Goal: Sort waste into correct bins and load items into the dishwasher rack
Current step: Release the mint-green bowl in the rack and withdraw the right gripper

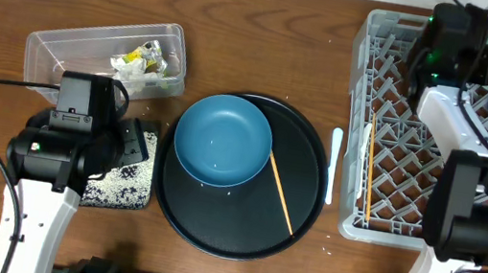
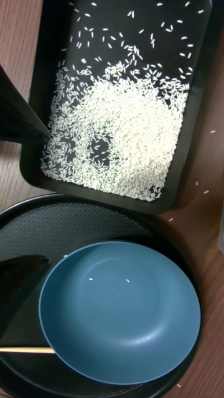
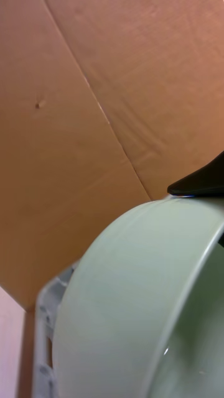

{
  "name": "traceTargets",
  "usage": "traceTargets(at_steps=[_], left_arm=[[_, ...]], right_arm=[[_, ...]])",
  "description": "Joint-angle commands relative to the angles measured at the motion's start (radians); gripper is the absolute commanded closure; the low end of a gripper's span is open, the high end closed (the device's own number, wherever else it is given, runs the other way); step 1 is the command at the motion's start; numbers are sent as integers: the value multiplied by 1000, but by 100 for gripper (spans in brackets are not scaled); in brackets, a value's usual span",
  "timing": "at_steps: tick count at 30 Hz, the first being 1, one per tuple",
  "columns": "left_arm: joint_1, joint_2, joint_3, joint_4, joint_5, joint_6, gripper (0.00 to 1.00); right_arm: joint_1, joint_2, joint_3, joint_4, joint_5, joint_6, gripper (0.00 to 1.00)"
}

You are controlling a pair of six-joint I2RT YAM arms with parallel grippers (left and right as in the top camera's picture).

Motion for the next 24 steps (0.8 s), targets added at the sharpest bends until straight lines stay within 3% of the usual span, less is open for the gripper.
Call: traceTargets(at_steps=[1, 6, 17, 22, 24], left_arm=[[5, 0, 17, -3, -12, -10, 41], [5, 0, 17, -3, -11, -10, 41], [5, 0, 17, -2, -11, -10, 41], [5, 0, 17, 3, -11, -10, 41], [5, 0, 17, 6, -11, -10, 41]], right_arm=[[-6, 24, 4, 3, 16, 36, 99], [-3, 39, 4, -18, -10, 74, 99], [45, 39, 4, -331, -224, 335, 92], [101, 39, 4, -408, -287, 380, 69], [126, 39, 4, -426, -286, 387, 53]])
